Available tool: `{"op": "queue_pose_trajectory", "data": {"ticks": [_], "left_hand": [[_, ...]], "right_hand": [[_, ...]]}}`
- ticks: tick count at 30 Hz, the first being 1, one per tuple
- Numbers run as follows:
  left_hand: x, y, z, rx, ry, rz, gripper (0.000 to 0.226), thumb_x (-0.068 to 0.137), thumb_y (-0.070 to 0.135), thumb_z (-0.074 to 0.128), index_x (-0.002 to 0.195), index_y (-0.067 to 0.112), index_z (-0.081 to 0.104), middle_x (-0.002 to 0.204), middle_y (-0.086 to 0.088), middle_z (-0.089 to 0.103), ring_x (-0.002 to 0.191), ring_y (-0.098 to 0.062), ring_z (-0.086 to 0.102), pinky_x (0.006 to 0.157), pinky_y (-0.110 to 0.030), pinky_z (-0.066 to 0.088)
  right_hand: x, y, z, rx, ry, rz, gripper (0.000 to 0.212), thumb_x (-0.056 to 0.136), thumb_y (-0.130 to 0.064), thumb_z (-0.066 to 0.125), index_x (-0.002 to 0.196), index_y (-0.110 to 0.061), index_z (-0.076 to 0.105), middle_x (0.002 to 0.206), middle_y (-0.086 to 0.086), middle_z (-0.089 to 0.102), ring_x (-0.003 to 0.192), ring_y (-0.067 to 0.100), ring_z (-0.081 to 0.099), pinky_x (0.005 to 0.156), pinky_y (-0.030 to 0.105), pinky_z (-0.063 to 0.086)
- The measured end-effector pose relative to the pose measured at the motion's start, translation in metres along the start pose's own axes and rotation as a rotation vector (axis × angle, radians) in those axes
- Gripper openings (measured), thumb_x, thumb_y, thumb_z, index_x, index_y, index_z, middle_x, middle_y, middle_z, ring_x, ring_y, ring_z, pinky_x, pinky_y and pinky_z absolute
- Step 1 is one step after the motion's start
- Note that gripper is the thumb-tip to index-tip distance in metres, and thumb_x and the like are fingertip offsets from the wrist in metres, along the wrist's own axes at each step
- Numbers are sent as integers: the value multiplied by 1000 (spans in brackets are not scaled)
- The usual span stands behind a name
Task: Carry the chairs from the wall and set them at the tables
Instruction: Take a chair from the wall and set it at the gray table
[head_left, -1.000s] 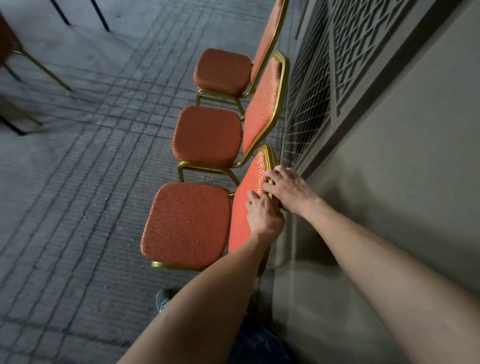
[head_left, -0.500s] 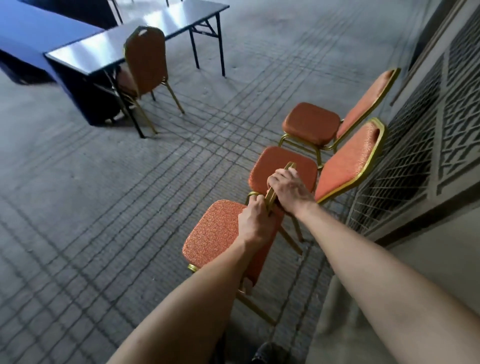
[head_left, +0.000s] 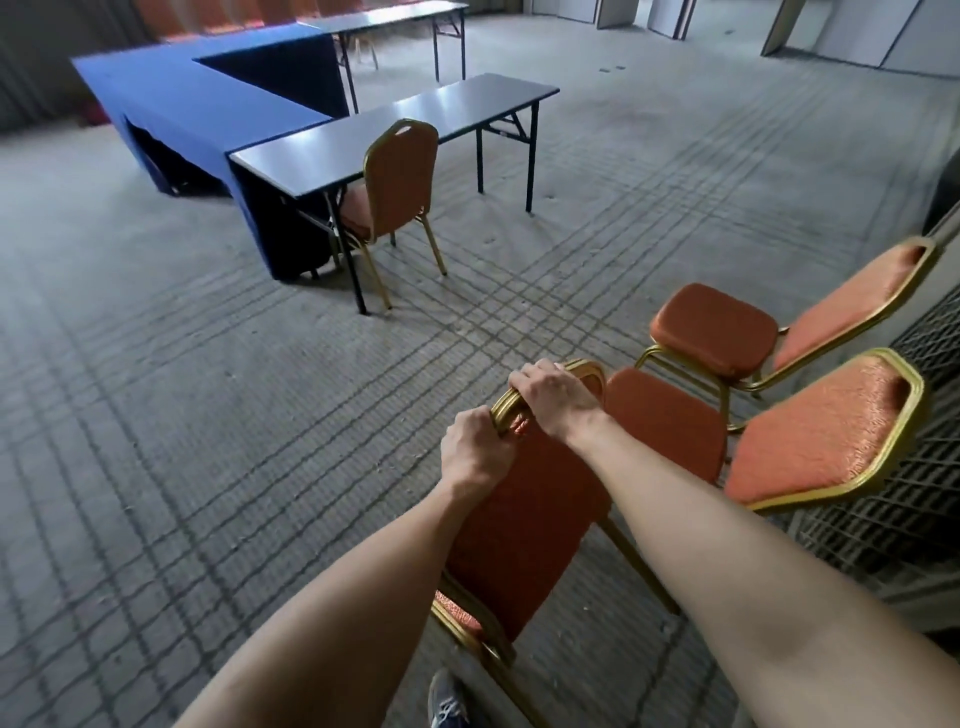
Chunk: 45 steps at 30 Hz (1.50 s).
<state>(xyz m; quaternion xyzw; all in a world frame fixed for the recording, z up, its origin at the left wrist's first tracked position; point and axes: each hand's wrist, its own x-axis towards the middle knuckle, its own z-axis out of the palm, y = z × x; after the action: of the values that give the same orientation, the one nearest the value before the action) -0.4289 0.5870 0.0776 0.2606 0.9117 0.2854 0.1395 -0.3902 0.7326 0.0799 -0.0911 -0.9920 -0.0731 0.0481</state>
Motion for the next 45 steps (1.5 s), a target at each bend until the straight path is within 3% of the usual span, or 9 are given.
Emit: {"op": "queue_pose_trajectory", "data": {"ticks": [7,11,17,20,23,29,38,41,45], "left_hand": [[84,-44,-53,104,88,-5,29,78,41,58,85,16,72,81,-5,71,81,-29,67,76,-35,53],[123,-48,-76,178,121,54,31,81,42,55,87,17,73,84,-6,71,83,-31,67,75,-35,49],[160,-50,-115,218,122,167,27,79,40,60,86,18,73,85,-8,72,84,-35,67,78,-37,52],[180,-61,-129,234,159,172,25,79,41,61,81,19,72,80,-5,71,78,-32,67,73,-35,49],[208,-65,-134,291,212,155,28,78,44,58,78,20,73,72,0,68,69,-24,65,66,-31,41],[297,-61,-148,337,301,126,29,82,43,53,69,22,68,59,8,59,56,-14,56,61,-28,34],[457,-61,-190,370,342,15,23,82,38,56,69,22,66,60,9,54,60,-17,51,65,-30,32],[507,-54,-191,346,326,18,21,83,37,56,70,23,66,63,8,56,63,-18,54,66,-31,33],[583,-48,-179,374,276,75,19,81,36,55,73,22,65,73,2,67,70,-24,63,66,-33,36]], "right_hand": [[88,-16,3,-67,70,-67,20,90,-4,51,107,-10,56,99,9,63,92,29,62,76,41,54],[127,-12,-6,25,54,-52,19,97,-13,48,114,-7,54,105,11,59,101,28,57,79,42,54],[162,0,-17,264,30,129,34,82,-36,73,104,-11,62,107,11,58,108,31,53,82,43,49],[186,-7,-21,341,3,185,27,82,-35,69,98,-15,61,102,11,66,102,33,62,81,39,49],[214,-7,-22,255,-15,147,25,84,-30,63,104,-15,56,98,13,71,94,35,68,78,39,50],[297,22,-11,292,103,74,16,87,-24,57,98,-13,56,93,13,71,87,37,68,73,41,50],[462,73,2,300,231,-120,14,91,-25,56,89,-13,62,77,8,71,70,32,69,64,34,48],[508,97,17,244,256,-158,23,91,-34,54,85,-13,60,72,7,69,64,31,69,59,33,46],[566,142,42,212,243,-188,55,87,-60,30,87,-13,59,74,7,70,66,31,69,60,34,47]]}}
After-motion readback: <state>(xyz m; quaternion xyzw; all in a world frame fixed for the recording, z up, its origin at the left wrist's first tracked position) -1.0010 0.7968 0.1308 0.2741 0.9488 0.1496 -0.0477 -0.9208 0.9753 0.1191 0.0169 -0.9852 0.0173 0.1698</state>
